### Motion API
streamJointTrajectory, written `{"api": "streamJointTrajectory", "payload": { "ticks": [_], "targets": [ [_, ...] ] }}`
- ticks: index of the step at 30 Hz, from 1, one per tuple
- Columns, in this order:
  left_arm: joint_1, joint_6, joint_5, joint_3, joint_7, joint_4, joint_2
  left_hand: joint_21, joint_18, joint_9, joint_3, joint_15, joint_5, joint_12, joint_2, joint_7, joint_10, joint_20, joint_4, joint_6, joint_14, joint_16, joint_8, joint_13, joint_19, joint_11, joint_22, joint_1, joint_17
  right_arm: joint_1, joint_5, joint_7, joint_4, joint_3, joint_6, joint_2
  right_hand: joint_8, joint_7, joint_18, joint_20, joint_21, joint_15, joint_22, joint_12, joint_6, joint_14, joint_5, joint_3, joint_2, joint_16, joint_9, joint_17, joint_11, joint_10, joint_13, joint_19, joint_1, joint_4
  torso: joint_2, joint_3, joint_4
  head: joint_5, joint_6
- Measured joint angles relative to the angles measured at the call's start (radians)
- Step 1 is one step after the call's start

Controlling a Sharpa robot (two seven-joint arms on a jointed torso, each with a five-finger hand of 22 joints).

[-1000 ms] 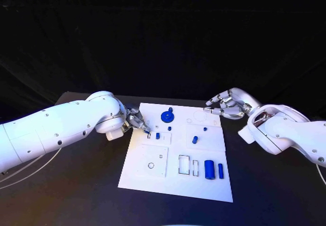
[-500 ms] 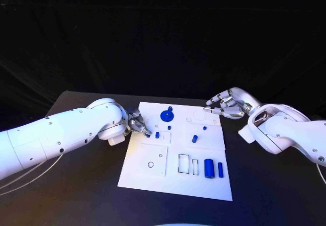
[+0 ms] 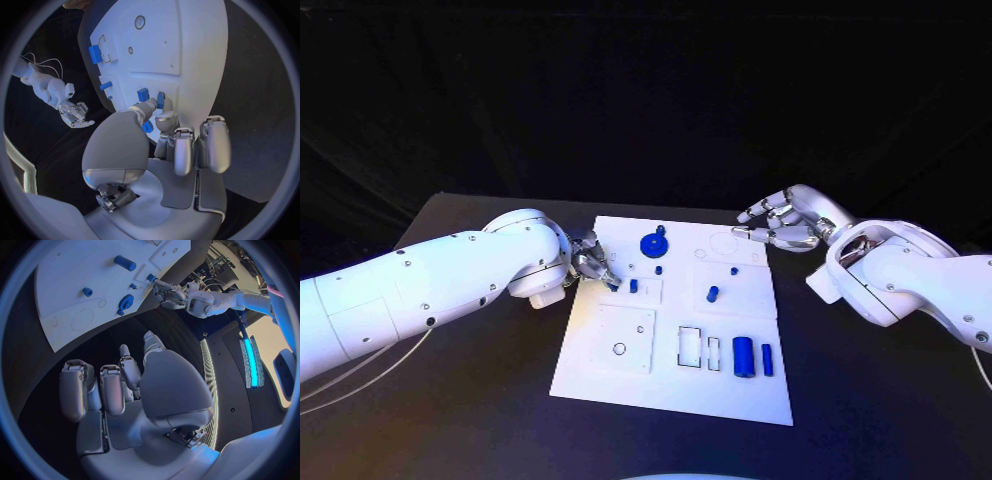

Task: Assemble the parts on the task board

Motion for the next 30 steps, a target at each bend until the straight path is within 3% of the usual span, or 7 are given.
{"api": "streamJointTrajectory", "payload": {
  "ticks": [30],
  "targets": [
    [0.001,0.017,-0.011,0.001,-0.007,0.005,-0.002,0.0,0.0,0.005,0.0,-0.004,0.002,0.0,-0.003,0.003,0.004,-0.004,0.0,0.004,0.004,0.0,0.001,0.0,-0.004,-0.003,0.001,-0.011,0.001,-0.001,0.0,0.002,0.0,0.0,0.001,0.0,0.0,0.0,0.0,0.0,0.0,0.0,0.0,0.0,0.0,0.0,0.0,0.0,0.0,0.0,0.0,0.0,0.0,0.0,0.0,0.0,0.0,0.0,-0.001,0.0001,0.0007,-0.001,0.0]
  ]
}}
